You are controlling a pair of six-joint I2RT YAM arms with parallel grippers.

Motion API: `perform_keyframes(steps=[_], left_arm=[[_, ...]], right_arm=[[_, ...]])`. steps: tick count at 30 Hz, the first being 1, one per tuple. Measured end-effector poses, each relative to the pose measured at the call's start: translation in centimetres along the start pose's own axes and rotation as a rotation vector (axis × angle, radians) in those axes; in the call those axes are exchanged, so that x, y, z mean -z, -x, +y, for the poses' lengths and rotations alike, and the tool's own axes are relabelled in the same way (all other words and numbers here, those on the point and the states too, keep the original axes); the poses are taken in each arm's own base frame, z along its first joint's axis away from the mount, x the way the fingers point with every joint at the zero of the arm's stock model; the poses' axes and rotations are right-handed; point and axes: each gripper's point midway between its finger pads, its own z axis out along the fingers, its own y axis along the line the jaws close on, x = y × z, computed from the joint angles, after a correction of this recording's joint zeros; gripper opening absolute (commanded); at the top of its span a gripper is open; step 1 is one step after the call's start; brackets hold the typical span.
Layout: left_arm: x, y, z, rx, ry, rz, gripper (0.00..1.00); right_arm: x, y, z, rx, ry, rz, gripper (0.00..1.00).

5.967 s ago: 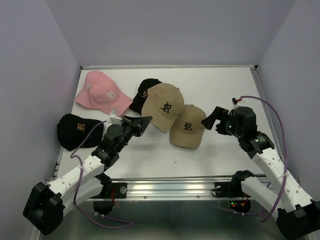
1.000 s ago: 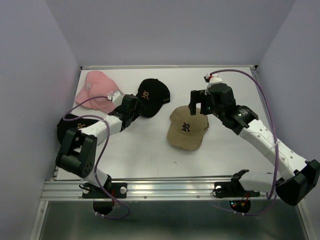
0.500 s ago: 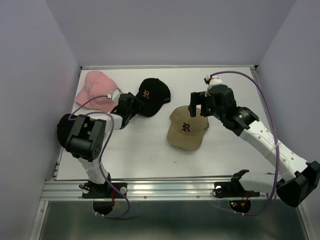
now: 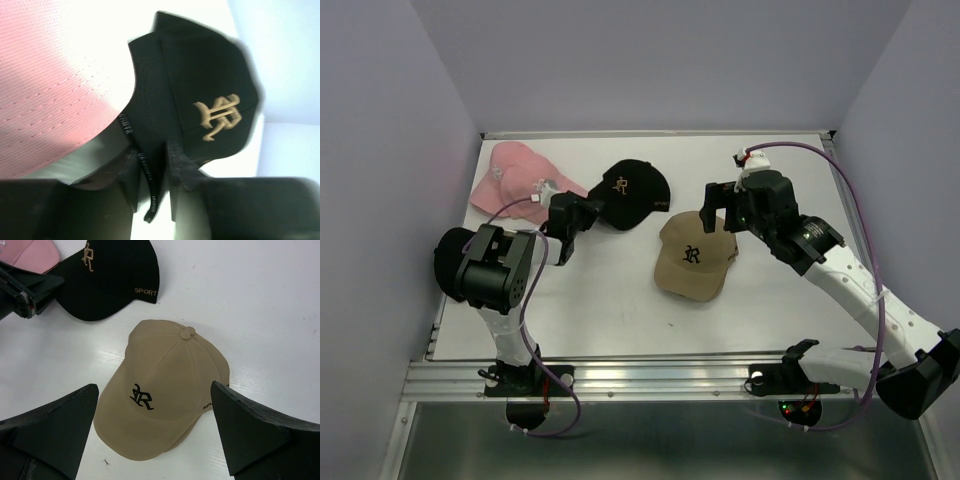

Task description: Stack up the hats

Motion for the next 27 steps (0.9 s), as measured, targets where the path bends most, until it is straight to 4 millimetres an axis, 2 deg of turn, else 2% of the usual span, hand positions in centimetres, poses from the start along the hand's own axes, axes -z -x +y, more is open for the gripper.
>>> perform_keyframes(steps=[1,2,3,6,11,14,23,27], left_arm=[[0.1,0.2,-0.5,0.018,-0.029,-0.006,0.12],[0.2,0.3,-1.2,0.049,-0.063,-0.010,0.01],[0.3,0.5,-1.9,0.071,-0.094,-0.014,0.00],[1.1,0.6,-3.2,0.104,-0.161,-0.012,0.00],[2.9,-0.3,-2.9,0.175,-0.199,0.018,0.00],[3.8,0.1,-4.2,0.207,-0.237,0.021,0.00],[9.4,4.2,-12.6,0.287,-0.427,-0.091,0.00],[12.0,4.7,-15.4,0.348,-0.449,-0.121,0.00]], right_arm=[[0.0,0.0,0.0,0.000,0.000,0.000,1.00],[0.0,0.0,0.0,0.000,-0.001,0.001,1.00],[0.0,0.0,0.0,0.000,0.000,0.000,1.00],[0.0,0.0,0.0,0.000,-0.001,0.000,1.00],[0.2,0.1,0.0,-0.003,0.002,-0.007,1.00],[0.8,0.3,-0.1,-0.007,0.007,-0.022,1.00],[2.1,0.0,-0.4,-0.023,0.014,-0.044,1.00],[2.5,0.3,-0.4,-0.036,0.018,-0.057,1.00]])
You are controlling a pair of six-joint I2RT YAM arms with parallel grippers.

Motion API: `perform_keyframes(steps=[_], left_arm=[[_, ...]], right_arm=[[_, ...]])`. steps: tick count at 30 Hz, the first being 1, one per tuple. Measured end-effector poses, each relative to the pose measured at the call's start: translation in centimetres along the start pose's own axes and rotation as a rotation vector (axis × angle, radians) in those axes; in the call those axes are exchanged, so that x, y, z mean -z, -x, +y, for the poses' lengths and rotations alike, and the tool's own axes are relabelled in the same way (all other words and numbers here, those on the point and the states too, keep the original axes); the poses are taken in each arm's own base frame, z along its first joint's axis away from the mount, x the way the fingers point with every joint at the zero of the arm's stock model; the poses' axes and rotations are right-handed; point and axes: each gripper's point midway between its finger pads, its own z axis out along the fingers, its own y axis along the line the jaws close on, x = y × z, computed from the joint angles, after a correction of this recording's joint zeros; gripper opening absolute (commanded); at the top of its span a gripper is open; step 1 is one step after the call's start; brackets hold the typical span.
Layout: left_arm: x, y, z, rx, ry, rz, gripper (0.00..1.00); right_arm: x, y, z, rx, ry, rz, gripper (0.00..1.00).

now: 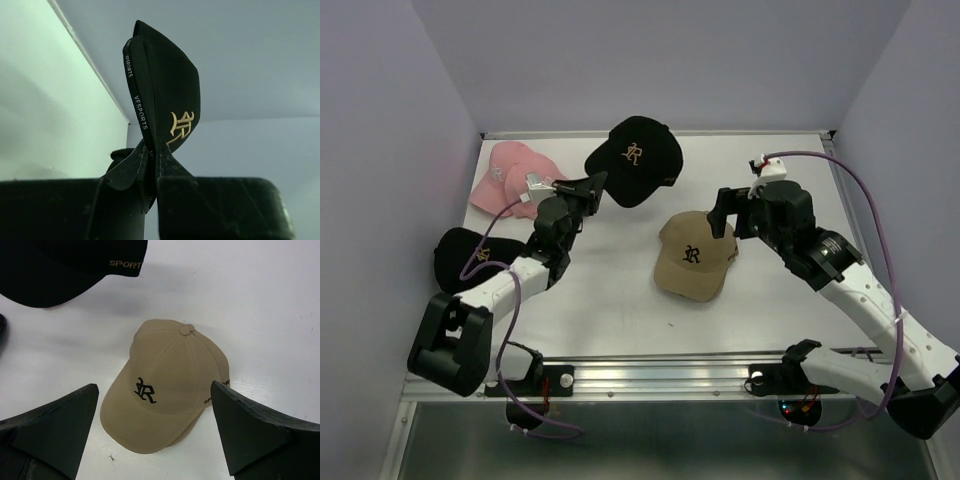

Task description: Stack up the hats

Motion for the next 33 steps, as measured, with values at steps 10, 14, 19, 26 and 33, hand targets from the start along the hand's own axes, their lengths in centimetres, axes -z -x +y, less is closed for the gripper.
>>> perform_keyframes(steps=[10,14,19,26,33], left_arm=[[4.4,-7.4,-0.3,0.162,0.177,0.071,0.00],[5.1,-9.5,0.5,0.181,0.242,0.077,0.00],[5.2,-12.1,0.4,0.221,0.272,0.095,0.00],[5.0,-16.2,1.5,0.251,0.333,0.144,0.00],[6.4,-17.1,3.0,0.259,0.398,0.128,0.00]], right_arm=[[1.5,1.1,-0.8,-0.064,-0.035,-0.062,1.00],[2.7,2.0,-1.3,-0.091,-0.048,-0.112,1.00],[3.3,1.3,-2.0,-0.101,-0.063,-0.123,1.00],[3.1,0.7,-2.2,-0.095,-0.070,-0.109,1.00],[3.1,0.7,-2.3,-0.079,-0.074,-0.110,1.00]])
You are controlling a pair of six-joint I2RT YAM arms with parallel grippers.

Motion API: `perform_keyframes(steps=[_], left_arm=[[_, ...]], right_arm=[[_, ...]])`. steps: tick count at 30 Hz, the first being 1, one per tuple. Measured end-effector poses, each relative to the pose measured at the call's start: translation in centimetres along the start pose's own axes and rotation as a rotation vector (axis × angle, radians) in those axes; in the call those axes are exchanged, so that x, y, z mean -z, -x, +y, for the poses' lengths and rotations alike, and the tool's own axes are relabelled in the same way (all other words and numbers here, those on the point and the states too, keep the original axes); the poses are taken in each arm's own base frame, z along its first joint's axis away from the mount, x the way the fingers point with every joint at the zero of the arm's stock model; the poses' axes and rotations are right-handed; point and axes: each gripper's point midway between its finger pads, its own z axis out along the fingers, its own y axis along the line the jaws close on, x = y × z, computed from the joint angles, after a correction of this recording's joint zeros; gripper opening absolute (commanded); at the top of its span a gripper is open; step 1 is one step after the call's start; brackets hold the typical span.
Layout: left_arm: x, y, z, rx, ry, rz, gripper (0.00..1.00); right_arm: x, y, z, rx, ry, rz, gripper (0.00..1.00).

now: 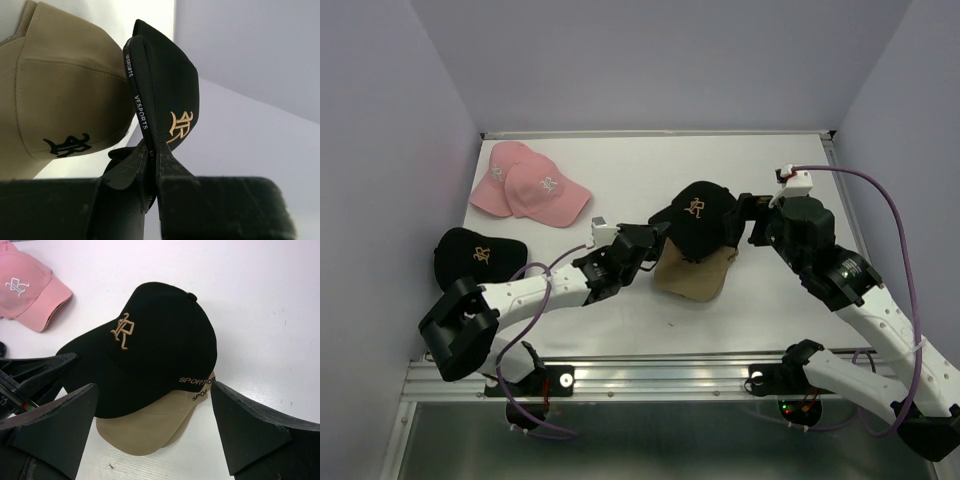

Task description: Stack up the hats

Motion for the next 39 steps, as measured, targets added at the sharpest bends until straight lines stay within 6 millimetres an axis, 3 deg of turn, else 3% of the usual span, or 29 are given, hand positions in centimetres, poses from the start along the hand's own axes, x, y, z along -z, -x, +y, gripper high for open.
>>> perform_keyframes(steps=[11,19,22,26,27,28,29,33,39], left_arm=[[-0.5,-0.1,3.6,-0.001,0.095,-0.046,0.00],[-0.8,-1.4,4.2,-0.033,0.128,-0.064,0.00],[-1.0,-1.8,4.9,-0.043,0.149,-0.063,0.10],[-0.8,-1.9,5.4,-0.052,0.173,-0.062,0.47],[-0.7,-1.8,5.7,-0.064,0.186,-0.063,0.65],[-0.5,-1.8,6.3,-0.082,0.206,-0.064,0.73],[-0.3,-1.8,6.9,-0.092,0.227,-0.063,0.88],[0.6,-2.3,8.4,-0.138,0.271,-0.045,0.99],[1.9,-2.9,8.9,-0.163,0.299,-0.017,0.99]], right_arm=[[-0.7,-0.7,-0.2,0.043,-0.011,0.025,1.00],[-1.3,-1.5,-0.3,0.064,-0.023,0.052,1.00],[-1.6,-2.3,-0.5,0.074,-0.030,0.071,1.00],[-1.9,-3.2,-0.8,0.082,-0.038,0.094,1.00],[-2.0,-3.4,-0.8,0.083,-0.039,0.098,1.00],[-2.1,-3.7,-0.9,0.086,-0.041,0.106,1.00],[-2.2,-3.8,-0.9,0.087,-0.043,0.110,1.00],[-2.4,-4.0,-0.9,0.087,-0.046,0.118,1.00],[-2.4,-4.0,-0.8,0.081,-0.046,0.118,1.00]])
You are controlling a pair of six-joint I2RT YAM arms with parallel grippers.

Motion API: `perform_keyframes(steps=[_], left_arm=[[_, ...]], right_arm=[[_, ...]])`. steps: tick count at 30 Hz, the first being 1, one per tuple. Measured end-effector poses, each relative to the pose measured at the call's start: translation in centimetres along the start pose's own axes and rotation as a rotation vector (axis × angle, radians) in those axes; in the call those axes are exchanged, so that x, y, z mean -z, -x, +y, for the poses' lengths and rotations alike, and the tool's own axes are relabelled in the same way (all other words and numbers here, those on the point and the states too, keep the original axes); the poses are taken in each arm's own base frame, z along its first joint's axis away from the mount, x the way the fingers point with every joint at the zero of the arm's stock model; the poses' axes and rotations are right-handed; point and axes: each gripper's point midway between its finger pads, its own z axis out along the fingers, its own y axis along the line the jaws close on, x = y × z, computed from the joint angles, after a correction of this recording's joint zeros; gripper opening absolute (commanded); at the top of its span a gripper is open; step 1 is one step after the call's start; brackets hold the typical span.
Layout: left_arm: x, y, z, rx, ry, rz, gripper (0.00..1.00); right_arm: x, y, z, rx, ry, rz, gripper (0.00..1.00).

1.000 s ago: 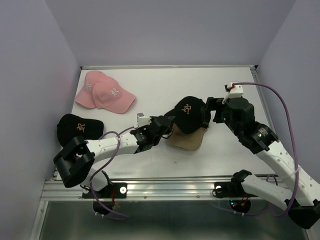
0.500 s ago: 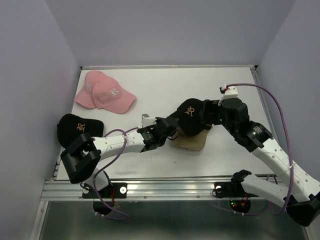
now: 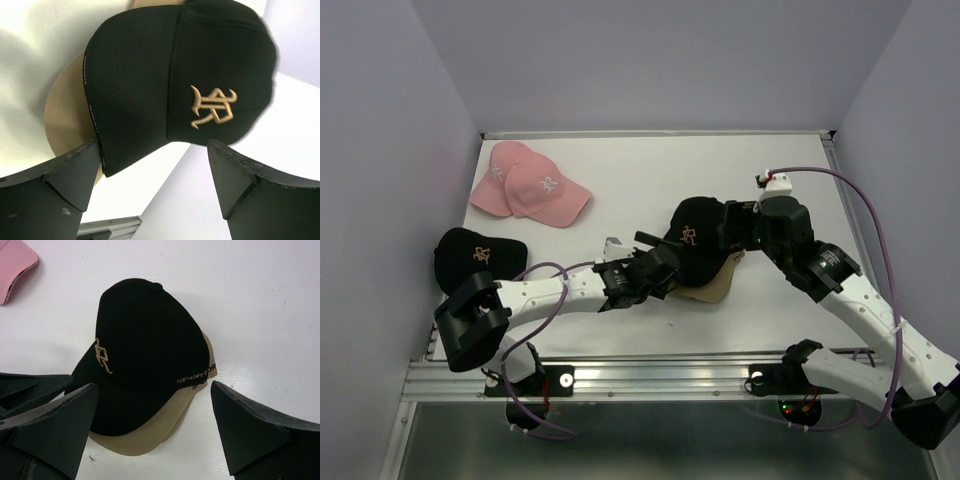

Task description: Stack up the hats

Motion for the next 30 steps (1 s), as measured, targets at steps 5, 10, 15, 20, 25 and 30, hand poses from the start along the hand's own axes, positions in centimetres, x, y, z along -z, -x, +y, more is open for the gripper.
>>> perform_keyframes(steps=[5,10,15,20,25,30], left_arm=[[1.6,0.5,-1.0,-0.012,-0.023,0.010,0.99],[2.0,1.0,-0.3,-0.111,-0.005,0.001,0.99],[3.0,2.4,0.6,-0.194,0.027,-0.033,0.99],[6.0,4.8,-1.5,-0.190,-0.048,-0.076,0.99],[7.6,6.8,-2.5,-0.201,-0.088,-0.136,0.99],[7.8,8.0,-2.0,-0.226,-0.074,-0.183,0.99]], right_arm=[[-0.5,-0.4,0.1,-0.006,-0.003,0.019,1.00],[-2.6,-2.1,0.6,0.000,-0.020,0.091,1.00],[-5.0,-2.8,1.0,0.007,-0.055,0.135,1.00],[-7.4,-2.7,1.8,0.014,-0.069,0.155,1.00],[-9.0,-1.3,2.6,0.011,-0.078,0.132,1.00],[-9.7,-0.2,2.4,0.011,-0.107,0.094,0.80]])
